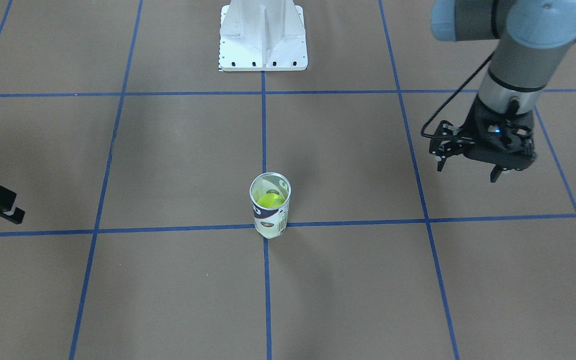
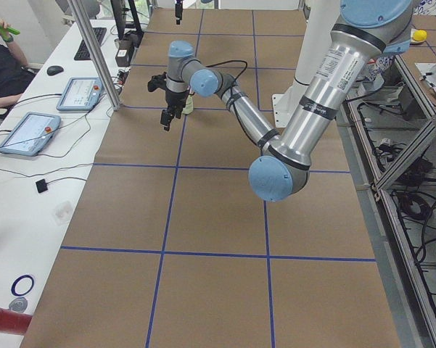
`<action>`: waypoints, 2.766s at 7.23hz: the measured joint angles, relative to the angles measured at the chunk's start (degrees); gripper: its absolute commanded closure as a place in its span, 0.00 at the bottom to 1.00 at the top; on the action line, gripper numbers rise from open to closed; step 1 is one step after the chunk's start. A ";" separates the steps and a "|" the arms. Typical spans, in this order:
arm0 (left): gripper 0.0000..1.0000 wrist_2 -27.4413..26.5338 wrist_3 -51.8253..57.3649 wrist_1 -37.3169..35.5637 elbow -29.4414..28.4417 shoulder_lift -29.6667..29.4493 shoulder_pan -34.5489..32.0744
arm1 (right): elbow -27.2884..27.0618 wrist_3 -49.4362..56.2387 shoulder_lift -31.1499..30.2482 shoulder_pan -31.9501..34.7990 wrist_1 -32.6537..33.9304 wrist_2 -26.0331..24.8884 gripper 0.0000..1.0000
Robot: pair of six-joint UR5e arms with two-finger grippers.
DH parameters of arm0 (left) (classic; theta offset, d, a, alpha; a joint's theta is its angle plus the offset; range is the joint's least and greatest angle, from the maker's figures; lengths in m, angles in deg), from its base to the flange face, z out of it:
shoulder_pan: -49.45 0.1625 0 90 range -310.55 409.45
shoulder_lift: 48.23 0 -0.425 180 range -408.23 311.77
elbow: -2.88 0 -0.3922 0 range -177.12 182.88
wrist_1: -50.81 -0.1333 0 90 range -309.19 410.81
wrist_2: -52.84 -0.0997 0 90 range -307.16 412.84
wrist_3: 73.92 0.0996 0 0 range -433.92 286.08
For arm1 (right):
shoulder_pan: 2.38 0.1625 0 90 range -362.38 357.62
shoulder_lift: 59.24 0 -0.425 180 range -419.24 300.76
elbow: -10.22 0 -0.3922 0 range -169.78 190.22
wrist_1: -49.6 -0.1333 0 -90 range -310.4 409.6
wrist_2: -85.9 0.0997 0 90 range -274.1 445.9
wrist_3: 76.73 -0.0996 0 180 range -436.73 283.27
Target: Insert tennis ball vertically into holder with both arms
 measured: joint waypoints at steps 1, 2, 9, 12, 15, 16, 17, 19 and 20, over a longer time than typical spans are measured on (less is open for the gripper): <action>0.00 5.61 6.03 -0.49 -1.98 2.43 -5.08 | 1.82 8.37 -3.01 2.54 0.08 0.01 0.00; 0.00 10.44 13.55 -0.79 -4.26 5.70 -10.12 | 3.21 15.90 -5.96 4.96 0.94 -0.20 0.00; 0.00 15.21 30.33 2.81 -16.21 18.98 -26.22 | 4.21 35.83 -20.89 12.23 4.07 -9.50 0.00; 0.00 14.98 29.82 2.96 -18.52 18.98 -27.11 | 1.44 35.46 -23.97 17.28 3.44 -4.15 0.00; 0.00 14.79 26.62 2.88 -18.26 18.35 -27.08 | -6.76 30.49 -29.32 18.89 3.67 -2.43 0.00; 0.00 14.78 26.03 2.81 -17.92 18.32 -27.08 | -7.71 27.39 -29.76 18.90 3.51 -1.69 0.00; 0.00 14.80 25.90 2.80 -17.75 18.56 -27.12 | -7.87 26.02 -29.85 18.88 3.41 -0.63 0.00; 0.00 14.96 27.11 2.90 -17.75 19.72 -28.00 | -7.70 25.30 -29.78 18.86 3.35 0.70 0.00; 0.00 15.10 28.24 3.03 -17.61 20.86 -29.02 | -7.61 25.21 -29.66 18.85 3.34 1.31 0.00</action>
